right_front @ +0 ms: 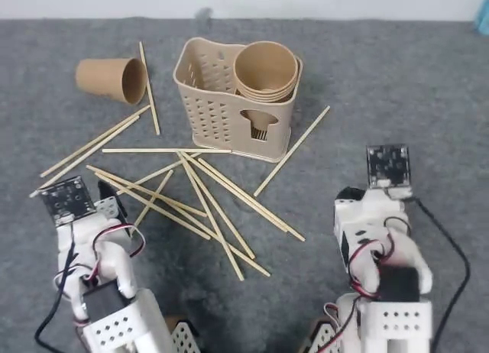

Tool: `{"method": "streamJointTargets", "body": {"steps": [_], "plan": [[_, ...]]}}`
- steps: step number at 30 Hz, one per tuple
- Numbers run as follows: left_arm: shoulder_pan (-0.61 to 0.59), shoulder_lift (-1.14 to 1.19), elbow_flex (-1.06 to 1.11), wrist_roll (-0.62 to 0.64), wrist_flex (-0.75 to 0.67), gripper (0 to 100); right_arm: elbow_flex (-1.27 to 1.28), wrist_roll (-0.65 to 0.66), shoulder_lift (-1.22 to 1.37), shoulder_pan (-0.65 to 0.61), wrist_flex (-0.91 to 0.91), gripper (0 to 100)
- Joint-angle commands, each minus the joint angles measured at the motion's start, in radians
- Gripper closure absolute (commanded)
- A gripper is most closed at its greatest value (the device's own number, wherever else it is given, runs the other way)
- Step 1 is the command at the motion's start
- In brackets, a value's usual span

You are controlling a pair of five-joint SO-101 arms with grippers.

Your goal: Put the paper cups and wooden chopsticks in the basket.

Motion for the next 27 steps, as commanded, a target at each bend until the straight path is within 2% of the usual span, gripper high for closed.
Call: {"method": "streamJointTargets", "body": {"steps": [1,5,9,17,27], "plan": [[0.0,-0.014,-0.097,-0.006,0.031,88,0.17,-0.005,-0.116,0.056,-0.191,99.1],[0.0,-0.012,-0.226,-0.006,0.14,88,0.388,-0.005,-0.231,0.048,-0.334,99.1],[0.0,0.087,-0.34,-0.006,0.143,88,0.391,-0.006,-0.285,0.045,-0.242,99.1],[0.011,0.658,-0.67,0.003,0.04,88,0.391,-0.006,-0.321,0.036,-0.168,99.0],[0.152,1.27,-1.055,0.034,-0.081,88,0.391,-0.005,-0.314,0.036,-0.168,99.0]]}}
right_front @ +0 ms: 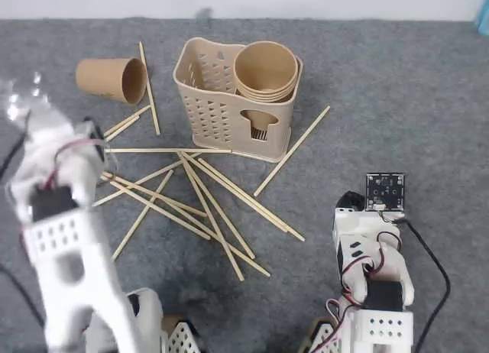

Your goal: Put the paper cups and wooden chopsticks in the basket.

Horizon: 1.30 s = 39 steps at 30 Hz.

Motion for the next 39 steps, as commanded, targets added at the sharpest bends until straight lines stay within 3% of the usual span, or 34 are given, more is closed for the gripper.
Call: {"method": "streamJointTargets", "body": {"steps": [1,7,22,30,39], "plan": [[0.066,0.193,-0.143,0.011,-0.083,88,0.02,-0.005,-0.016,-0.005,0.004,99.0],[0.126,0.511,-0.338,-0.011,-0.14,78,0.02,-0.005,-0.016,-0.005,0.004,99.0],[0.118,1.08,-0.845,0.04,-0.141,78,0.02,-0.005,-0.015,-0.005,0.004,99.0],[0.038,1.217,-1.02,0.041,-0.141,82,0.02,0.068,-0.015,-0.005,0.004,99.1],[-0.025,1.277,-1.063,0.034,-0.144,82,0.02,0.072,-0.015,-0.005,0.002,99.0]]}}
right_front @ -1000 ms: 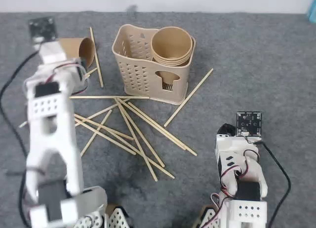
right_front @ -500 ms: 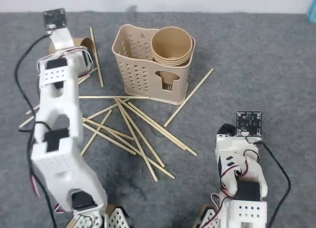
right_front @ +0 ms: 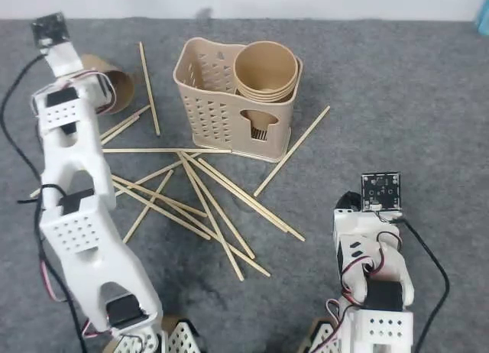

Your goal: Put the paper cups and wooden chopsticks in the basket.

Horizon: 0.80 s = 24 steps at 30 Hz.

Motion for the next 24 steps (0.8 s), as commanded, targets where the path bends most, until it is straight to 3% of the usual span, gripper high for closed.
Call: {"method": "streamJointTargets", "body": {"steps": [1,7,13,20,24], "plan": [[-0.009,-0.009,-0.051,0.005,-0.029,82,0.02,0.021,-0.015,-0.005,0.002,99.0],[-0.038,-0.017,-0.09,0.012,-0.028,83,0.02,0.021,-0.015,-0.005,0.002,99.0],[-0.103,0.041,-0.136,0.005,-0.077,98,0.02,0.021,-0.015,-0.005,0.002,99.0],[-0.16,0.081,-0.143,0.009,-0.118,99,0.02,0.021,-0.015,-0.005,0.002,99.0],[-0.187,0.049,-0.213,0.015,0.015,99,0.02,0.021,-0.015,-0.005,0.002,99.0]]}}
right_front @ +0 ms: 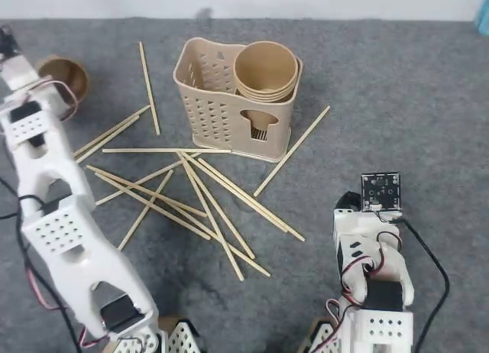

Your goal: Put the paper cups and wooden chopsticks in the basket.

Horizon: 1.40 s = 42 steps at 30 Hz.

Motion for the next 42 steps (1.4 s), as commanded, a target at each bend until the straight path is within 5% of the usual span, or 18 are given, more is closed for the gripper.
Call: {"method": "streamJointTargets", "body": {"steps": [1,11,19,26,34,42], "plan": [[-0.018,-0.057,-0.111,0.023,0.143,99,0.02,0.021,-0.015,-0.005,0.002,99.0],[-0.046,-0.078,-0.467,0.35,0.775,99,0.02,0.021,-0.015,-0.007,0.004,99.0],[-0.13,-0.075,-0.585,0.532,0.994,99,0.02,0.021,-0.015,-0.007,0.005,99.0],[-0.244,-0.074,-0.519,0.522,1.002,98,0.02,0.021,-0.015,-0.007,0.005,99.0],[-0.367,-0.086,-0.515,0.394,1.073,80,0.02,0.021,-0.015,-0.007,0.005,99.0],[-0.494,-0.114,-0.751,0.229,1.106,80,0.02,0.021,-0.015,-0.007,0.024,99.0]]}}
